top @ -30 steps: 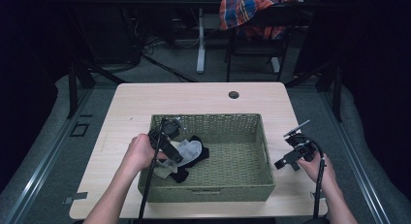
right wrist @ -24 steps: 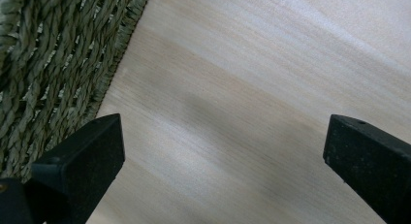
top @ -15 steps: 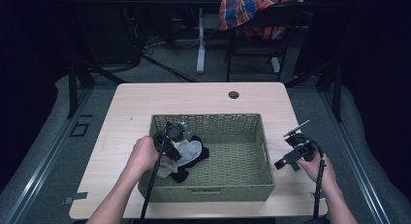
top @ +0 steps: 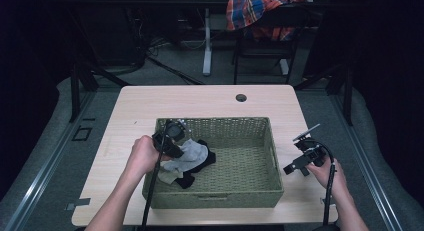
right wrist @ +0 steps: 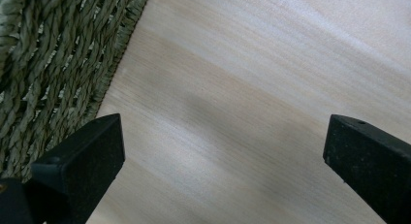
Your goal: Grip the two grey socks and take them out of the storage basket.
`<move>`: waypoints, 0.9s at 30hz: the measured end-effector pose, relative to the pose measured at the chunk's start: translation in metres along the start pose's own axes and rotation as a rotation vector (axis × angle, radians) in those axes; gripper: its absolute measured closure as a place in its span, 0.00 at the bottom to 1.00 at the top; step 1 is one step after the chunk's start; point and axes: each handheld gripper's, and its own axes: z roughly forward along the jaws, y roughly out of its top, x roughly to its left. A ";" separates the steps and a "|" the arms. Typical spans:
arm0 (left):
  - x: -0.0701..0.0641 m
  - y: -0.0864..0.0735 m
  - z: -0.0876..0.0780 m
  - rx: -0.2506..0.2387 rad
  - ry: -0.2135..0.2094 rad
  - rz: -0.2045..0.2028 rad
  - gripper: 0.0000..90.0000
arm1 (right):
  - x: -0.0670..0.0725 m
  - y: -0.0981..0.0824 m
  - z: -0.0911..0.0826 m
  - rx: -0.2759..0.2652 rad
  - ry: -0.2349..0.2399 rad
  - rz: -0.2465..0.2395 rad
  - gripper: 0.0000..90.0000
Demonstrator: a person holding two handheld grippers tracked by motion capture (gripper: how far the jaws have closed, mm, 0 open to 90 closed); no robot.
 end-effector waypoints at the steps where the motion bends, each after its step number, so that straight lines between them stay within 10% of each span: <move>1: 0.001 0.000 -0.002 -0.003 -0.004 -0.003 0.90 | 0.000 0.001 -0.001 0.012 -0.005 -0.012 0.01; 27: 0.009 -0.008 -0.032 -0.070 -0.004 0.003 0.90 | 0.002 0.002 0.002 -0.018 0.007 0.010 0.01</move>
